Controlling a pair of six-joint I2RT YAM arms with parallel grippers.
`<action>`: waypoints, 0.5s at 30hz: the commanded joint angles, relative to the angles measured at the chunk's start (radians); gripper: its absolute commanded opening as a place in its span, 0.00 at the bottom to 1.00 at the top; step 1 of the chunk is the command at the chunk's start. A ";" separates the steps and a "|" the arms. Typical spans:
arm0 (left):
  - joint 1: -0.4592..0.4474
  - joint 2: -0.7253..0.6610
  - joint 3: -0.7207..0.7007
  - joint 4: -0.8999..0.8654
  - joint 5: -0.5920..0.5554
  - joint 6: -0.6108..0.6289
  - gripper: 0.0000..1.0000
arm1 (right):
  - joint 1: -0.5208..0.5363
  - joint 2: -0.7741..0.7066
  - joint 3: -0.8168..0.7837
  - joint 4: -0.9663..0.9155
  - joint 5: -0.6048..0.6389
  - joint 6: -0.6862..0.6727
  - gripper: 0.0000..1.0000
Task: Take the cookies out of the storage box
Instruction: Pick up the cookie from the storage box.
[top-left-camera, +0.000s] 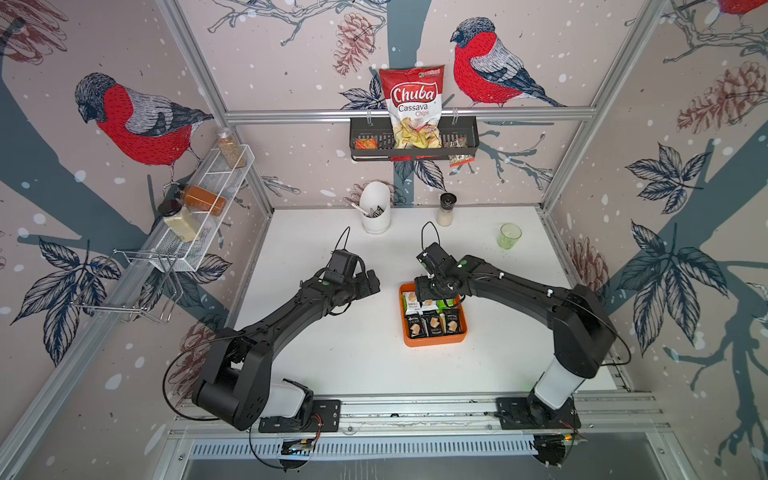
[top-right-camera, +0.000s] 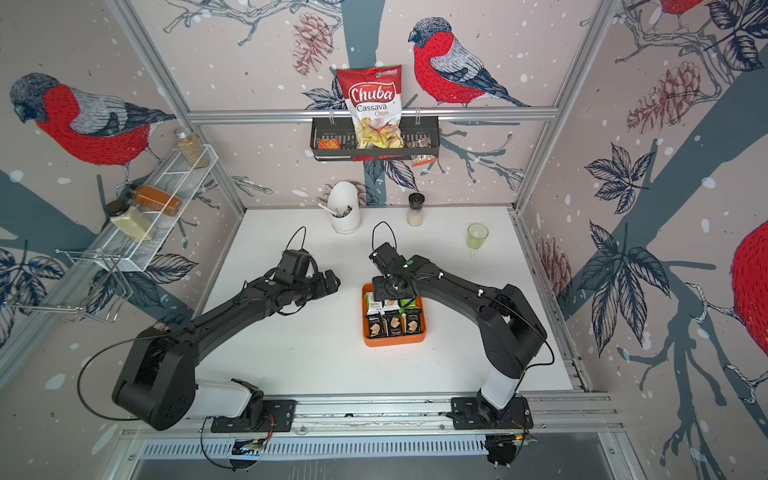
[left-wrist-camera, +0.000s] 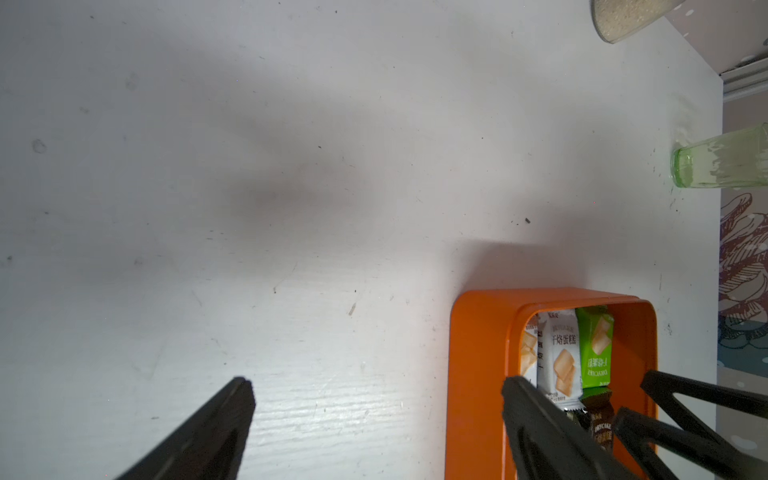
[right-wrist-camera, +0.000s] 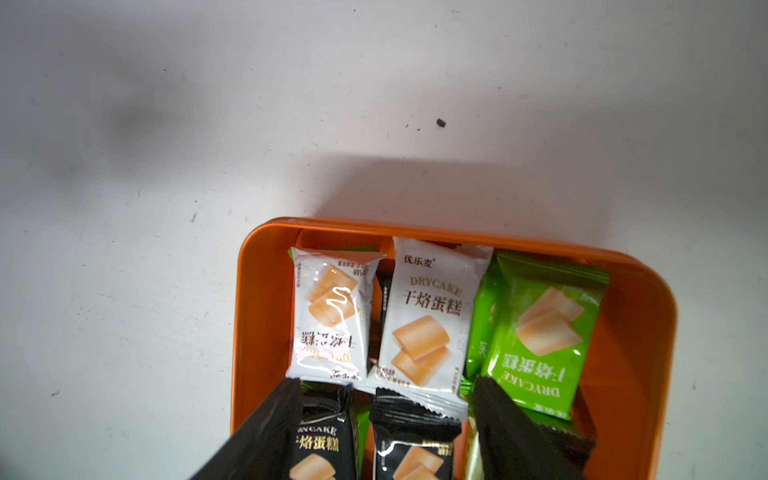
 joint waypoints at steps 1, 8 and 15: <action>0.004 -0.007 -0.009 -0.003 0.023 0.055 0.97 | 0.007 0.054 0.043 -0.061 0.018 0.041 0.65; 0.006 -0.024 -0.029 0.015 0.018 0.057 0.97 | 0.013 0.105 0.088 -0.104 0.075 0.087 0.62; 0.006 -0.022 -0.038 0.021 0.007 0.059 0.97 | 0.013 0.140 0.090 -0.090 0.085 0.131 0.62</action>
